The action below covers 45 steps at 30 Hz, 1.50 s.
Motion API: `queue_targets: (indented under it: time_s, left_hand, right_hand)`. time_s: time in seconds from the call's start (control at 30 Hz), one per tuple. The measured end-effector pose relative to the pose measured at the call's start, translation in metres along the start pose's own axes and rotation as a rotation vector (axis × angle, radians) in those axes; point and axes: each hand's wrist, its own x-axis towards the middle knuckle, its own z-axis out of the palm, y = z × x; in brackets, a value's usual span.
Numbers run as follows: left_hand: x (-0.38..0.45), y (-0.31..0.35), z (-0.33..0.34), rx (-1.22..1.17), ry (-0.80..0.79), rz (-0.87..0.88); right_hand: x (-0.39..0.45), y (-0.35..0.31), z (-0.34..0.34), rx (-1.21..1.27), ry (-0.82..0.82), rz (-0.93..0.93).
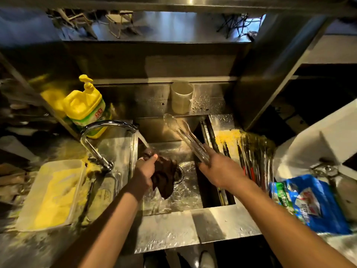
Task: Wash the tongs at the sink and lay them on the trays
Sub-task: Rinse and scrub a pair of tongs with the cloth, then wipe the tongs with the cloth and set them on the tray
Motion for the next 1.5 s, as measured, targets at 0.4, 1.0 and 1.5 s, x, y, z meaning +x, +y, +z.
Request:
queue_targets:
  time_s: [0.4,1.0,1.5]
  left_hand:
    - [-0.035,0.025,0.014,0.359,-0.193,0.329]
    - [-0.180,-0.061,0.201,0.496,-0.653,0.404]
    - [-0.407,-0.254,0.402,0.549,-1.157,0.204]
  right_hand:
    - [-0.032,0.003,0.015,0.218,0.128,0.159]
    - [-0.179,0.153,-0.049,0.872,0.364,0.375]
    - [-0.398,0.362,-0.085,1.494,0.787,0.601]
